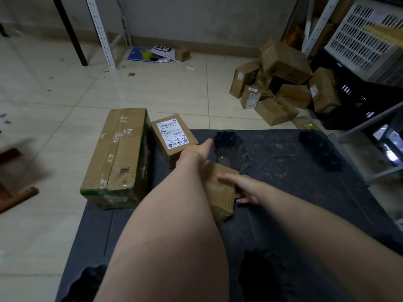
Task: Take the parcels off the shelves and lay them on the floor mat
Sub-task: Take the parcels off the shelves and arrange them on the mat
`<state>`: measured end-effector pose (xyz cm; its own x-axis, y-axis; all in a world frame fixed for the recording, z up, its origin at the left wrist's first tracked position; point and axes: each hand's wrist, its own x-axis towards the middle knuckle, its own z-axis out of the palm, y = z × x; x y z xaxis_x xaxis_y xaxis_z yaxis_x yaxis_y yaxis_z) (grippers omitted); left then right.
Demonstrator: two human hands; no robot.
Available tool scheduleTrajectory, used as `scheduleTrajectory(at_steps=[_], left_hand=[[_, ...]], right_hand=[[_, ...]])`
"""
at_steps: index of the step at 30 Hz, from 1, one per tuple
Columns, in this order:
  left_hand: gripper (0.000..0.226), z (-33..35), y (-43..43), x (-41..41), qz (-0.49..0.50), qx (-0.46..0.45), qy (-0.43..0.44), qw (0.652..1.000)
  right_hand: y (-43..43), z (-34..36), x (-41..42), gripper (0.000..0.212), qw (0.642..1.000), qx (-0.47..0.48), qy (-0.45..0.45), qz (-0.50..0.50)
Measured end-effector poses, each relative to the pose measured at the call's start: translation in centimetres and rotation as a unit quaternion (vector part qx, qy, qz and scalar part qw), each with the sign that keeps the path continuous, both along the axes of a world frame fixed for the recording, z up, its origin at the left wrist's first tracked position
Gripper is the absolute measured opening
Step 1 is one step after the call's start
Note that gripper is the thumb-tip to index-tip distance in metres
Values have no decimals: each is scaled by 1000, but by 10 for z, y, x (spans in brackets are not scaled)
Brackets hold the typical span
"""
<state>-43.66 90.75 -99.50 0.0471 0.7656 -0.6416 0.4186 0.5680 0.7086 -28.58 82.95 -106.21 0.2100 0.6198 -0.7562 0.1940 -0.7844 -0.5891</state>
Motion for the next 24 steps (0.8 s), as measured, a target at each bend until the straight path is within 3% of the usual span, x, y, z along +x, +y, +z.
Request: scheduleTrajectory(at_steps=[4, 8, 11, 14, 18, 24], left_hand=[[54, -5, 3, -2, 33, 75, 61, 995], [41, -3, 10, -1, 23, 156, 99, 982], [23, 5, 11, 7, 4, 231, 54, 972], [22, 16, 9, 16, -13, 293, -34, 955], [11, 23, 10, 24, 12, 229, -182, 956], [10, 24, 9, 21, -36, 202, -168, 964]], right_hand=[[-2, 2, -3, 81, 1000, 2, 15, -12], [1, 12, -1, 73, 997, 36, 24, -69], [7, 26, 5, 81, 988, 56, 26, -139], [13, 39, 14, 84, 971, 94, 59, -212], [18, 49, 26, 87, 931, 157, 120, -306], [12, 57, 18, 118, 959, 44, 88, -264]])
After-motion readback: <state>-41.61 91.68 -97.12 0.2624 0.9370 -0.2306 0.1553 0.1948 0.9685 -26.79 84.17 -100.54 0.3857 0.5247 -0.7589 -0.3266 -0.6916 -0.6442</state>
